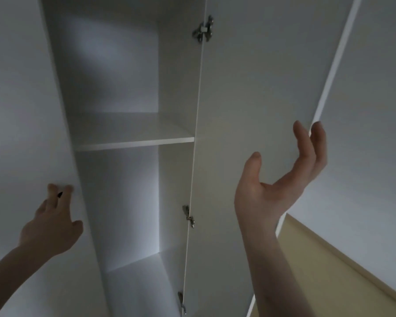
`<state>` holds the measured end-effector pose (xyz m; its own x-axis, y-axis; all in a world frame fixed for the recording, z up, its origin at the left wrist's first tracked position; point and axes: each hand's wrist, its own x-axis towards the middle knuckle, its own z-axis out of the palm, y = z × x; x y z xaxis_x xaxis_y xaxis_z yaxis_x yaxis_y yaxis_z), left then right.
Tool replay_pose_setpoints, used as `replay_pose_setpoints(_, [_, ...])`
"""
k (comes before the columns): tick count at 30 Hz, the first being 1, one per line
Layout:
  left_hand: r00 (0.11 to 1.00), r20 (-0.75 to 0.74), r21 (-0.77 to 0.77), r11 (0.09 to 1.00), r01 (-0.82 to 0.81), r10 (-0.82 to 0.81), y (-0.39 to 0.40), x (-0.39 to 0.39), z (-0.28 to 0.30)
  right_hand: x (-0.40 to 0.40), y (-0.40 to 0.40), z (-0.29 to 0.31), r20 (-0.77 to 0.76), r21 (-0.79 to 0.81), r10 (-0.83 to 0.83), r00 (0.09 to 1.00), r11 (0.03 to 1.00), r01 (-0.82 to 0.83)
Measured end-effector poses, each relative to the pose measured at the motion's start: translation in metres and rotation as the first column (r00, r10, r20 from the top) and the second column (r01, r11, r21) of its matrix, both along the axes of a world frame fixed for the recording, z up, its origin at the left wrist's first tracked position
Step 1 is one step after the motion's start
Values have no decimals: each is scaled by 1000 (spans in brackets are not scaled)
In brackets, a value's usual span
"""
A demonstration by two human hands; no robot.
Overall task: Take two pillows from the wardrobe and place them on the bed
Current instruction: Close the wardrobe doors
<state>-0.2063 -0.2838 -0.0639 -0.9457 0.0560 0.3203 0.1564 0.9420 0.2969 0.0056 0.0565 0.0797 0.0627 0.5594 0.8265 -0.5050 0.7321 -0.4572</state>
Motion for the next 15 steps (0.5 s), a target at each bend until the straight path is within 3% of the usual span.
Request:
replay_pose_setpoints(3, [1000,-9,-36,999,26,-27,-6,-14,-11,1,16,-2,37,-109,-52,998,992,56])
replay_pose_setpoints(9, [998,-24,-16,998,64,-64,12,-12,-3,-9,41,-19,290,-258,-66,955,955,144])
replay_pose_setpoints(12, [999,10,-2,999,32,-32,21,-1,4,-14,35,-29,271,-238,-133,953,950,200])
replay_pose_setpoints(15, [998,32,13,999,50,-50,21,2,8,-17,17,-38,248,-256,-97,964,953,162])
